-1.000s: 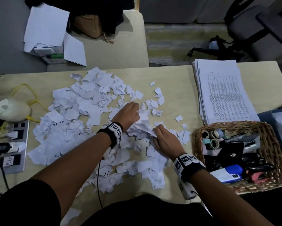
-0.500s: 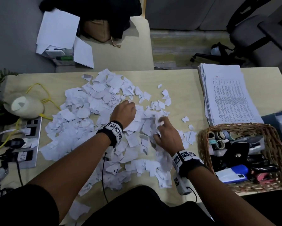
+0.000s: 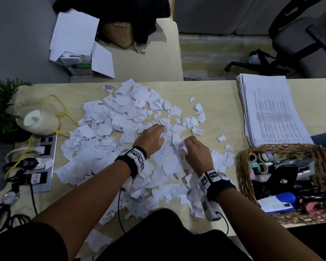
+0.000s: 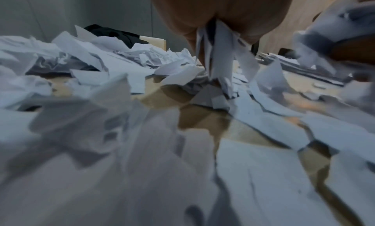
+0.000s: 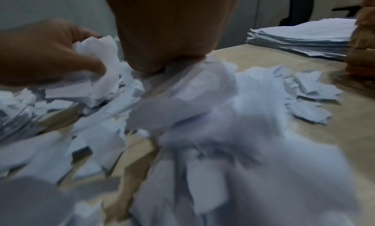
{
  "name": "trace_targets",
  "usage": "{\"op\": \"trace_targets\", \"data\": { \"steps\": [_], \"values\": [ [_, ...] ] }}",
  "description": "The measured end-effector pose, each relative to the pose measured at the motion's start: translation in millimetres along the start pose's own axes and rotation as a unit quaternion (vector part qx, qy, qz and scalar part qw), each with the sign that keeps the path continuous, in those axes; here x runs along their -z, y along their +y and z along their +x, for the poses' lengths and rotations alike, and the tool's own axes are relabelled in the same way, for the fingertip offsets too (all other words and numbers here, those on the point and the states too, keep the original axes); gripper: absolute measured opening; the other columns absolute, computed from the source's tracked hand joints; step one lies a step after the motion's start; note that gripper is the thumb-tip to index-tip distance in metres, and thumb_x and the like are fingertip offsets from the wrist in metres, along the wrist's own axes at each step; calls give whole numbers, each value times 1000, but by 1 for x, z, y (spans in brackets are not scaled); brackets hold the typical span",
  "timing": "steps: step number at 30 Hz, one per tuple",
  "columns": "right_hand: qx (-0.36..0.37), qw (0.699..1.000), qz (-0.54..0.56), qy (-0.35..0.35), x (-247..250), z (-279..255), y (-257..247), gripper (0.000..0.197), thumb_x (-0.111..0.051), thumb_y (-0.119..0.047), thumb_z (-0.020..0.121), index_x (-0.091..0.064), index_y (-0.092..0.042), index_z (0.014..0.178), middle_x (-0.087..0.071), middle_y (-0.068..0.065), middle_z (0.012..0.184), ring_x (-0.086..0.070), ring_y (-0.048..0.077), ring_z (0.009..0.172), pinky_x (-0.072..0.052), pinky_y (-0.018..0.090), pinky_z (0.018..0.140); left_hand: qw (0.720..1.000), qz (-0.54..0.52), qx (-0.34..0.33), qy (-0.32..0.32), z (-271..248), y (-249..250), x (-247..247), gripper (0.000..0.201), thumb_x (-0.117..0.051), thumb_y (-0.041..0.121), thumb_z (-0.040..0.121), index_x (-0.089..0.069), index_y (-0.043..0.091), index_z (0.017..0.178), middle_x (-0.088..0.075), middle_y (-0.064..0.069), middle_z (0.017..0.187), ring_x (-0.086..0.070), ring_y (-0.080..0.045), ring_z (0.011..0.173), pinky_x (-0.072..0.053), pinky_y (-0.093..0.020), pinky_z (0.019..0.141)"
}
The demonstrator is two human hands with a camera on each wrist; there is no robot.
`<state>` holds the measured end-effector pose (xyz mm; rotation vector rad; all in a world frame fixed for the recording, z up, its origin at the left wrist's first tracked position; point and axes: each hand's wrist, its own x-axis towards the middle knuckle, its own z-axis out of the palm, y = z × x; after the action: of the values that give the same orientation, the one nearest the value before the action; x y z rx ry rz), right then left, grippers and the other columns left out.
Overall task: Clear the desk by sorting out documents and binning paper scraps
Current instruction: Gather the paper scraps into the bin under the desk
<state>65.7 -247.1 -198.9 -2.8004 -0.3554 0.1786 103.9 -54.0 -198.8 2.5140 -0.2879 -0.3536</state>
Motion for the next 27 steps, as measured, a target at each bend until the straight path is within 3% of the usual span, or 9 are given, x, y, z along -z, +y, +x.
{"op": "trace_targets", "data": {
  "steps": [6, 9, 11, 13, 16, 18, 21, 25, 27],
  "values": [
    [-124, 981, 123, 89, 28, 5, -5, 28, -52, -4, 87, -52, -9, 115, -57, 11, 71, -52, 35, 58, -36, 32, 50, 997, -72, 25, 28, -5, 11, 9, 45, -46, -1, 87, -40, 27, 123, -55, -3, 115, -58, -34, 90, -52, -45, 73],
    [-182, 940, 253, 140, 42, 1, -9, 27, -39, -11, 84, -59, -16, 101, -48, -1, 60, -44, 15, 54, -32, 26, 50, 996, -73, 24, 43, -6, 13, 11, 48, -43, -1, 85, -51, 25, 126, -58, -4, 116, -58, -32, 96, -52, -42, 78],
    [-241, 900, 319, 177, 49, -3, -15, 20, -38, -24, 92, -51, -19, 78, -43, -3, 59, -39, 7, 54, -32, 27, 54, 997, -74, 0, 36, -7, 19, 11, 31, -47, 7, 86, -61, 19, 111, -64, -4, 109, -60, -31, 94, -52, -39, 79],
    [-303, 852, 365, 221, 55, -7, -20, 37, -38, -39, 97, -51, -13, 75, -51, 0, 68, -49, 11, 68, -37, 30, 67, 995, -91, -22, 18, -12, 31, 10, 13, -51, 17, 89, -63, 17, 96, -67, -5, 95, -61, -29, 87, -52, -37, 75],
    [-419, 750, 437, 265, 56, -14, -22, 54, -36, -54, 99, -64, -11, 116, -64, 10, 119, -56, 27, 114, -41, 34, 94, 992, -119, -7, -30, -19, 45, 6, 17, -55, 34, 92, -64, 20, 91, -67, -7, 85, -61, -26, 77, -53, -34, 70],
    [-465, 697, 468, 283, 56, -21, -18, 51, -36, -52, 98, -62, -9, 107, -62, 14, 109, -56, 28, 103, -41, 36, 89, 992, -114, -10, -47, -23, 49, 0, 21, -54, 41, 92, -65, 23, 90, -67, -7, 83, -61, -25, 76, -53, -33, 71],
    [-486, 662, 469, 323, 55, -39, -8, 36, -37, -42, 98, -47, -11, 84, -51, 6, 84, -46, 22, 81, -38, 34, 75, 993, -95, -31, -67, -28, 55, -7, 25, -52, 45, 94, -64, 23, 90, -64, -6, 79, -60, -24, 75, -52, -32, 70],
    [-520, 591, 491, 373, 65, -72, 7, 43, -40, -38, 100, -57, 2, 104, -61, 21, 107, -55, 33, 91, -39, 31, 77, 987, -112, -56, -105, -28, 83, -15, 21, -52, 45, 94, -58, 29, 83, -63, -6, 80, -59, -24, 75, -50, -31, 68],
    [-535, 552, 502, 397, 75, -92, 18, 44, -40, -36, 101, -57, 0, 119, -61, 12, 110, -55, 28, 96, -37, 29, 79, 981, -133, -70, -123, -26, 107, -22, 20, -52, 44, 93, -58, 30, 79, -64, -6, 81, -61, -25, 75, -50, -31, 69]
  ]
}}
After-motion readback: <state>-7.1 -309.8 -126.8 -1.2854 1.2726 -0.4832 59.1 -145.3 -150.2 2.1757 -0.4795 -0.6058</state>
